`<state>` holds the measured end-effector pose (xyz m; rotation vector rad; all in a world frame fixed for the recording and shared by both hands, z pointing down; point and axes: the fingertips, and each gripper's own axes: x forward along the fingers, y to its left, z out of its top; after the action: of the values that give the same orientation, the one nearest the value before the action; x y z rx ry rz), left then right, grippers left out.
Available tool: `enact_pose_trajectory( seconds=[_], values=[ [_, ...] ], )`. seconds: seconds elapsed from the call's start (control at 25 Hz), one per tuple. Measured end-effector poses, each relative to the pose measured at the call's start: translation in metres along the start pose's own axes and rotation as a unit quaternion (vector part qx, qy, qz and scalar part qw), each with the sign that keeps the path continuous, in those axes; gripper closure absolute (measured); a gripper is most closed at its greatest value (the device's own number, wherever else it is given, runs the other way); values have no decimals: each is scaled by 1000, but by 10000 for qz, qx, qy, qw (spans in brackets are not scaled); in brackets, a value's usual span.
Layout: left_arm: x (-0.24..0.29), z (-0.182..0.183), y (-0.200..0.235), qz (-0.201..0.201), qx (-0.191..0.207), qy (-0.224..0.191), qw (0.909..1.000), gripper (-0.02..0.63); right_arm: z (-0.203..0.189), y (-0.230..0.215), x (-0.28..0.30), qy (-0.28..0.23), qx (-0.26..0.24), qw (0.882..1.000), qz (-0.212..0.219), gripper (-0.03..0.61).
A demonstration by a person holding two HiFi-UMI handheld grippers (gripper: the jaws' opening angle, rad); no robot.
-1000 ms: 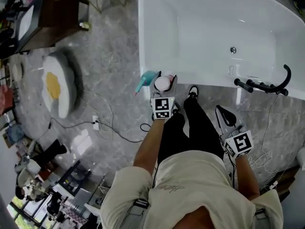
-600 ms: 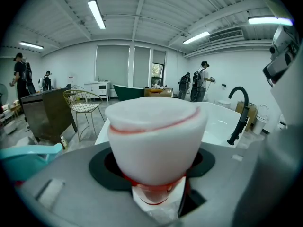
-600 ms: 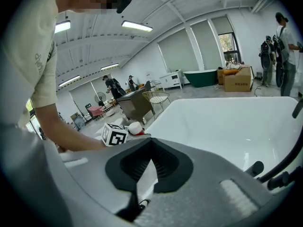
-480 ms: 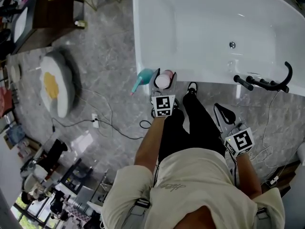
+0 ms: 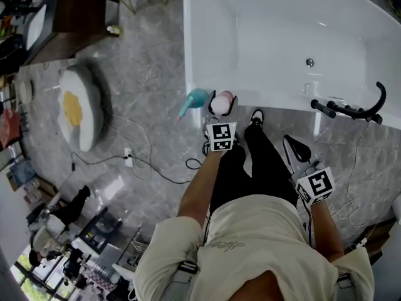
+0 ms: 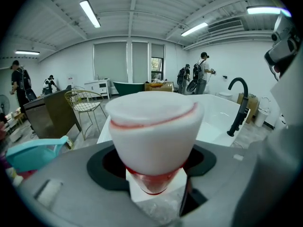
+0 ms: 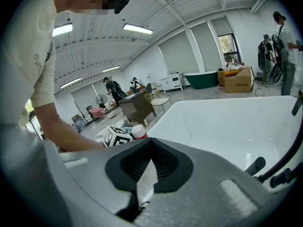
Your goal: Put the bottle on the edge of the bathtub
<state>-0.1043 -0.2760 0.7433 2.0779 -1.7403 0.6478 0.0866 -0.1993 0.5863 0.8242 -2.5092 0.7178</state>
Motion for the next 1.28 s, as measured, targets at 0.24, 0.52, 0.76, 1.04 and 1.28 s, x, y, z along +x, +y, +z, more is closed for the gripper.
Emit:
enact_pose_trajectory(
  seconds=[0.24, 0.52, 0.76, 1.04, 1.28],
  values=[
    [-6, -6, 2, 67, -154, 148, 9997, 227, 2, 6, -3, -55, -67, 10000, 23, 577],
    [-26, -11, -1, -15, -330, 288, 9990, 221, 10, 12, -2, -271, -232, 9994, 20, 577],
    [-83, 7, -17, -487, -137, 68, 9987, 236, 30, 38, -9, -641, -483, 9967, -109, 577],
    [-159, 42, -13, -937, -394, -294, 9944, 317, 46, 84, -23, -969, -997, 9897, -344, 577],
    [-208, 74, -7, -1361, -552, -579, 9875, 467, 66, 122, -32, -1256, -1603, 9771, -620, 577]
  ],
)
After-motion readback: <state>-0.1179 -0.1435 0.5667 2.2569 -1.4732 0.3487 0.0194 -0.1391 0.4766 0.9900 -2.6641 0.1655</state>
